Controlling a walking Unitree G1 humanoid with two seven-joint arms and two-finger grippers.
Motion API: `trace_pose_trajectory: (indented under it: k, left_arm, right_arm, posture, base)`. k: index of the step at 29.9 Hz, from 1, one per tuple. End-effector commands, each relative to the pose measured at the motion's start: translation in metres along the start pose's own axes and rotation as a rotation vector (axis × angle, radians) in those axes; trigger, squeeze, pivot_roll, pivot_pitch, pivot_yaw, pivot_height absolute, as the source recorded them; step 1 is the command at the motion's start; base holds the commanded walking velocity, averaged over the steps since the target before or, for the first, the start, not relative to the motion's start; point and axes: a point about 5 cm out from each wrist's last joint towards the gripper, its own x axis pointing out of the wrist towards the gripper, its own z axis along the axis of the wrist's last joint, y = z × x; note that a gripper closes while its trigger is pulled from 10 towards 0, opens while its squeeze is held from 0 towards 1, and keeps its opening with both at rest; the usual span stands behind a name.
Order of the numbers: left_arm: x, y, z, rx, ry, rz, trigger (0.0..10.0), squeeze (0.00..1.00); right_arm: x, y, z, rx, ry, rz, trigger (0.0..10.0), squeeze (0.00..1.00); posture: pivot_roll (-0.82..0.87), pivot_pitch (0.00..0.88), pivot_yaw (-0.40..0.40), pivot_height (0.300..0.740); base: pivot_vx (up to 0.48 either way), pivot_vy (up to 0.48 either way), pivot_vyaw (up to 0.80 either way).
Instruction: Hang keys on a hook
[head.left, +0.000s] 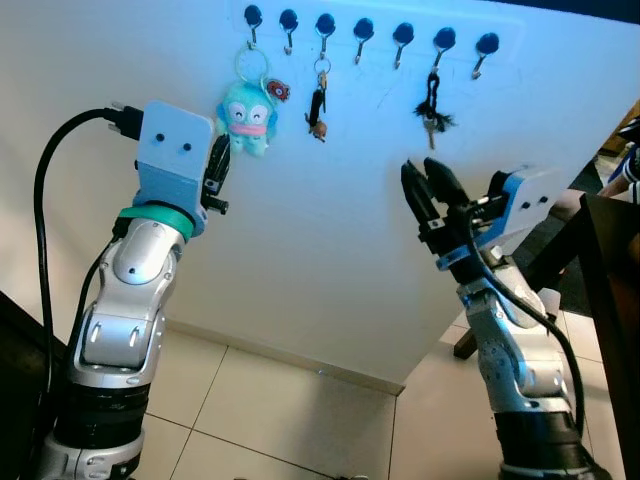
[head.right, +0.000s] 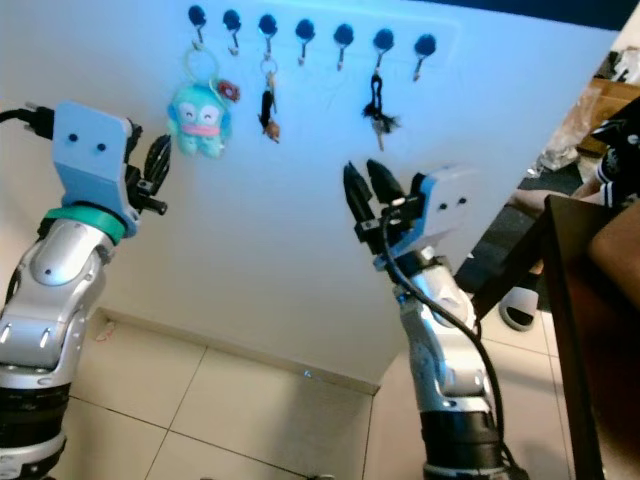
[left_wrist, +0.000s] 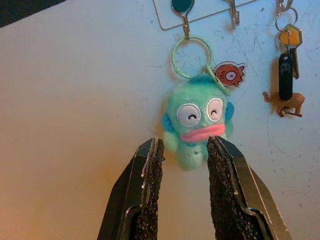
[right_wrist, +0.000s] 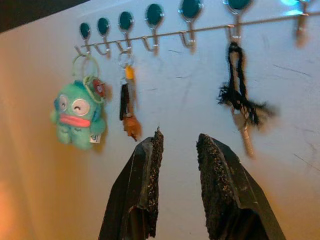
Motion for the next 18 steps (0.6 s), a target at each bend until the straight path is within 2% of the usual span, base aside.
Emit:
trace_pose_trajectory:
  k: [1, 7, 18]
  left_arm:
    - [0.001, 0.001, -0.002, -0.038, 0.009, -0.002, 10.0, 0.00]
    - [0.003, 0.001, -0.003, -0.071, 0.013, 0.003, 10.0, 0.00]
    - [0.003, 0.001, -0.005, -0.083, 0.012, 0.010, 10.0, 0.00]
  right_arm:
    - [0.002, 0.009, -0.004, -0.045, 0.010, 0.026, 10.0, 0.00]
    - [0.002, 0.015, -0.006, -0.099, 0.012, 0.029, 10.0, 0.00]
    - [0.010, 0.020, -0.011, -0.130, 0.002, 0.016, 10.0, 0.00]
  posture:
    - [0.07, 0.000, 0.050, 0.740]
    - [0.06, 0.000, 0.044, 0.740]
    - [0.07, 0.000, 0.039, 0.740]
  base:
    - [0.000, 0.000, 0.00]
    - [0.000, 0.000, 0.00]
    - [-0.398, 0.000, 0.00]
